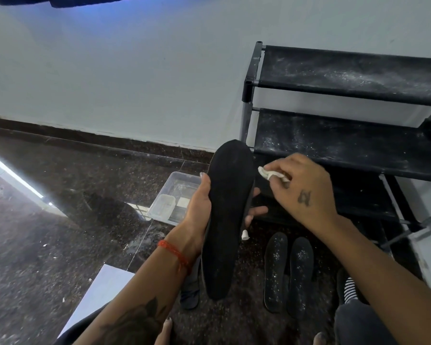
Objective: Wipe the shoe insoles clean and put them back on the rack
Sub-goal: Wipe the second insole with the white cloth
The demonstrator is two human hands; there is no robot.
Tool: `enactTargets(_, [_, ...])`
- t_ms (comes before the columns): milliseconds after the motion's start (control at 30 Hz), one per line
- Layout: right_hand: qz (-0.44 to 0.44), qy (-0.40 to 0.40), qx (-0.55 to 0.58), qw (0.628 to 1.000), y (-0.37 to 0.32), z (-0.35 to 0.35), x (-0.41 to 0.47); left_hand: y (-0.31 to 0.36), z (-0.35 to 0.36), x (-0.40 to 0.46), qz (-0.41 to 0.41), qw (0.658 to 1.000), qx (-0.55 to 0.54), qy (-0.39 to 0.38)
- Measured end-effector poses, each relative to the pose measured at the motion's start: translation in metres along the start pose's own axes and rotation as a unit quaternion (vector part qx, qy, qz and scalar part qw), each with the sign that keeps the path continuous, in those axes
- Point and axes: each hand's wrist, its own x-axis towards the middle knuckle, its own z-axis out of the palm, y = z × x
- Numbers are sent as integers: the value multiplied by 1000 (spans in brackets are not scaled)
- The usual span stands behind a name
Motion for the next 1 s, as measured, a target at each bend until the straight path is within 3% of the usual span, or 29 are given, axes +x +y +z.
enactTargets(100, [-21,-14,29,999,-3,-7,1,3,-4,-2,-7,1000,3,9])
enactTargets(233, [-73,-117,2,990,-10,-4,-8,2,13,-14,90,993,49,52])
enactTargets(333, [-74,-165,28,983,-10,-3,-6,1,13,-11,74,994,43,68])
enactTargets(500, [-62,-184,110,975,-16,-8,-5,4,9,-10,49,997,35,47])
enactTargets(800, [0,-129,26,991,-11,1,-2,0,6,-7,11,998,52,44])
enactTargets(1000, [-24,-222,124,967,-21,-4,-4,1,-7,0,13,997,48,54])
